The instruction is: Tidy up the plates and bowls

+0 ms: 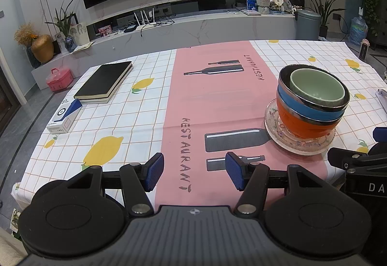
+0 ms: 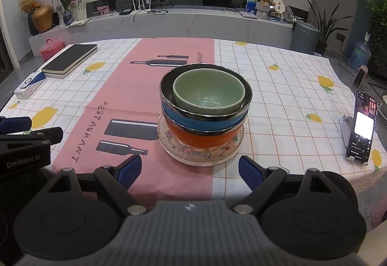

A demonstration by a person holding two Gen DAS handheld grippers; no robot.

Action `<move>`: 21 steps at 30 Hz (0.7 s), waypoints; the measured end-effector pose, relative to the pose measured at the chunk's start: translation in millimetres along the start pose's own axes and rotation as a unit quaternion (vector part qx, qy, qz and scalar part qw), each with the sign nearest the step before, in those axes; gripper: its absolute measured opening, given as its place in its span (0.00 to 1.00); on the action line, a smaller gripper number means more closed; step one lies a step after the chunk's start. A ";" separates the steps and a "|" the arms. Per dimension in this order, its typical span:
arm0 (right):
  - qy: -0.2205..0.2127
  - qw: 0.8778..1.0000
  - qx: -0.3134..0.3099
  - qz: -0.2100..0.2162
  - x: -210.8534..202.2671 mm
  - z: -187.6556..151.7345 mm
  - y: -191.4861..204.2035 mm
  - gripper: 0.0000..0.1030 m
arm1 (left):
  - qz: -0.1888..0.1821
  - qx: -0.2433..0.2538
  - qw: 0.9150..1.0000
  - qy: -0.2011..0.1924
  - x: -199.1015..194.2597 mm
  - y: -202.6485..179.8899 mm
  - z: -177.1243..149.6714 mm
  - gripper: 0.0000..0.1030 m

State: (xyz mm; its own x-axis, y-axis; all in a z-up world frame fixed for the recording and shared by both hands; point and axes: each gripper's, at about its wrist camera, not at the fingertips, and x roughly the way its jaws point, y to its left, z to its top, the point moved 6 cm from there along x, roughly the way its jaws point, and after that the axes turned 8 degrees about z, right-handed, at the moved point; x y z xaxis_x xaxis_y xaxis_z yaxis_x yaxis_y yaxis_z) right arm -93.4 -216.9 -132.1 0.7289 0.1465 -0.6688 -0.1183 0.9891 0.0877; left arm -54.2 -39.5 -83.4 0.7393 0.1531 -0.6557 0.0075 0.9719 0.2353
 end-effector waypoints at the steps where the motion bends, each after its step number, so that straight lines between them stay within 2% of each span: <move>1: 0.001 1.000 0.000 0.000 0.5 -0.7 0.1 0.84 | 0.000 0.000 1.000 0.000 0.0 -0.4 0.1 0.67; 21: 0.005 1.000 0.001 0.002 2.2 -2.7 -0.1 0.84 | 0.000 0.000 1.000 0.000 0.0 -0.3 0.3 0.67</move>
State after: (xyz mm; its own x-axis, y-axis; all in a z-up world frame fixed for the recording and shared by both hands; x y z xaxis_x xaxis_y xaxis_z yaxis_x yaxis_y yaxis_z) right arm -93.6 -216.7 -135.6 0.7217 0.1494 -0.6759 -0.1189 0.9887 0.0915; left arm -54.0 -39.8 -83.3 0.7395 0.1522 -0.6557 0.0085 0.9719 0.2352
